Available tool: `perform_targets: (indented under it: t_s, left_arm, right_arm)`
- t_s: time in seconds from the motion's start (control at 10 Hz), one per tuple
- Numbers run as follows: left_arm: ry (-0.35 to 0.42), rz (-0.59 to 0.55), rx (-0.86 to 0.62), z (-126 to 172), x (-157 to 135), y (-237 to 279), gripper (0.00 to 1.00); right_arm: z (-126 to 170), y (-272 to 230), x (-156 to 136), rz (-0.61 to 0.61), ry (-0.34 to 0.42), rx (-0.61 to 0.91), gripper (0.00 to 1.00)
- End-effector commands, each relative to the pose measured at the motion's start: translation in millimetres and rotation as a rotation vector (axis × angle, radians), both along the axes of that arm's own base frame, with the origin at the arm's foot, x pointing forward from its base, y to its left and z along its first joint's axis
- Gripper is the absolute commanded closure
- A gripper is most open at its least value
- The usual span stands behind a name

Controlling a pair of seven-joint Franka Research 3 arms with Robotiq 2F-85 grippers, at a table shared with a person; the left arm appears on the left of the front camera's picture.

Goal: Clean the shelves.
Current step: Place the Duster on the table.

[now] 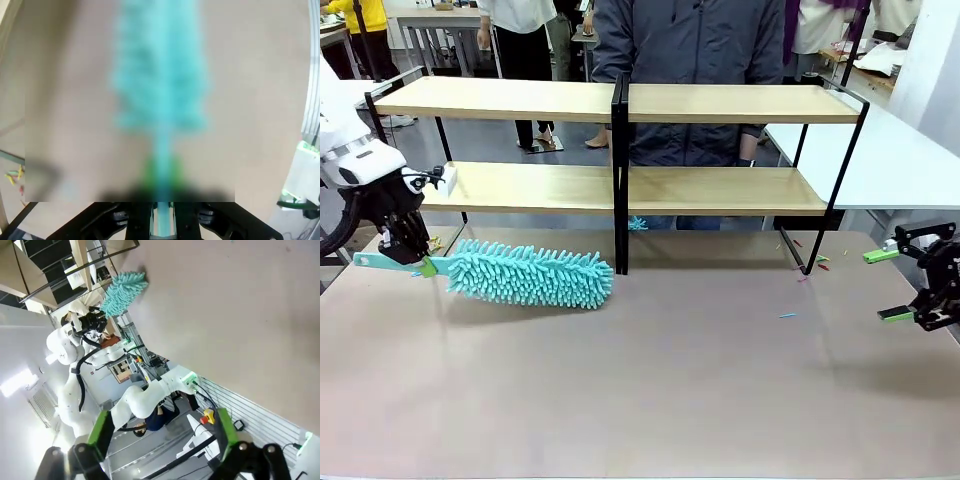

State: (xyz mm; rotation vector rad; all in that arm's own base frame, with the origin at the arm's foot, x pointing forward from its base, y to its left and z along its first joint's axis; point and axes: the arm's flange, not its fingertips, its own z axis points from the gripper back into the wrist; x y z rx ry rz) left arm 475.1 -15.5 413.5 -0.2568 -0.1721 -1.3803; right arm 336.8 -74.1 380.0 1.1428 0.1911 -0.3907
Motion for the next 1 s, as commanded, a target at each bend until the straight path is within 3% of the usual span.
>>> perform_targets:
  t_s: [0.0, 0.2, 0.7, 0.8, 0.9]
  left_arm:
    - [0.037, -0.098, -0.081, -5.9, 5.3, 10.9, 0.88]
    - [0.111, -0.202, -0.157, -10.1, -4.3, 32.0, 0.88]
    - [0.061, -0.151, -0.21, -8.5, -9.6, 40.7, 0.88]
    - [0.064, -0.158, -0.173, -9.5, -8.4, 41.1, 0.31]
    - [0.067, -0.142, -0.17, -8.6, -8.3, 41.4, 0.3]
  right_arm:
    - [2.0, -1.8, -3.1, 0.016, -0.003, -0.004, 0.0]
    - [2.0, -1.8, -3.1, 0.016, -0.003, -0.004, 0.0]
    - [2.0, -1.8, -3.1, 0.016, -0.003, -0.004, 0.0]
    - [2.0, -1.8, -3.1, 0.016, -0.003, -0.004, 0.0]
    - [2.0, -1.8, -3.1, 0.016, -0.003, -0.004, 0.0]
